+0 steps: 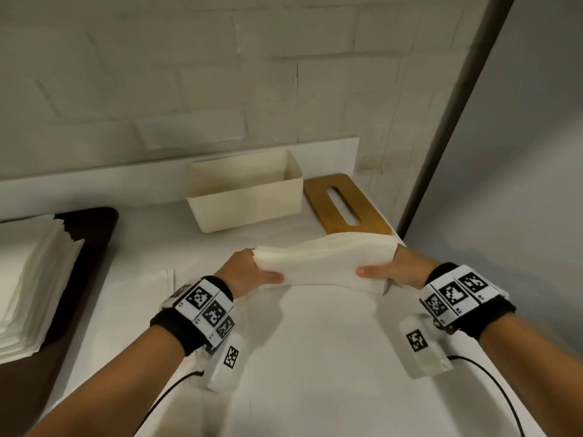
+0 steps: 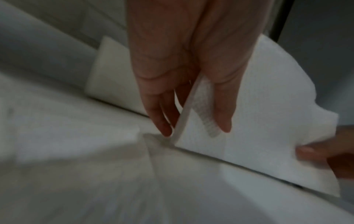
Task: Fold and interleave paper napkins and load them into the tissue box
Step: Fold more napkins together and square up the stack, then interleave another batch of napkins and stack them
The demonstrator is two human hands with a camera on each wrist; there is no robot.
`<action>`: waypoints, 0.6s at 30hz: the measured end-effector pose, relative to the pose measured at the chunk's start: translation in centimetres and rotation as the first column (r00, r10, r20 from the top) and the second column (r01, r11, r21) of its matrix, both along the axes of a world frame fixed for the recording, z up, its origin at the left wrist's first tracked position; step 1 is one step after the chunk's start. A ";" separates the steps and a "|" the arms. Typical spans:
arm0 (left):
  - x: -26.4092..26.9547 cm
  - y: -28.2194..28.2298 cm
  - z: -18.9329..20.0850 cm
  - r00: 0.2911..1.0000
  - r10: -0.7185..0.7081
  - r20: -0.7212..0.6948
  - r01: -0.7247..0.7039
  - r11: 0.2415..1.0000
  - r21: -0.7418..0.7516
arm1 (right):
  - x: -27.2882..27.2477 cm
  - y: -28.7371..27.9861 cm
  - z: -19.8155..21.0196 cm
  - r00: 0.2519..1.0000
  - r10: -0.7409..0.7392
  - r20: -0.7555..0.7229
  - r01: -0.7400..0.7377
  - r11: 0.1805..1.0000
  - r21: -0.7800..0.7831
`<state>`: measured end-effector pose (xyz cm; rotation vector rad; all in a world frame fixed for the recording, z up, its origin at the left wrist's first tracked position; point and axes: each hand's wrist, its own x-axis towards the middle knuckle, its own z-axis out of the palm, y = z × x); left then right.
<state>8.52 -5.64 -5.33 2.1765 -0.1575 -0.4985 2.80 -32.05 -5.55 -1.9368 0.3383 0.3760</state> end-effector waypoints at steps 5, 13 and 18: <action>1.9 1.0 5.4 0.993 0.103 -0.055 -0.116 0.911 -0.396 | 3.0 1.6 6.1 0.994 -0.073 0.083 0.054 0.976 0.211; 10.3 5.2 11.6 0.915 0.399 -0.061 -0.381 0.802 -0.461 | 13.6 7.2 12.7 0.954 -0.163 0.252 0.100 0.964 0.247; 13.8 6.3 9.8 0.907 0.420 0.041 -0.415 0.905 -0.090 | 19.3 9.6 9.9 0.978 -0.002 0.207 0.046 0.977 -0.206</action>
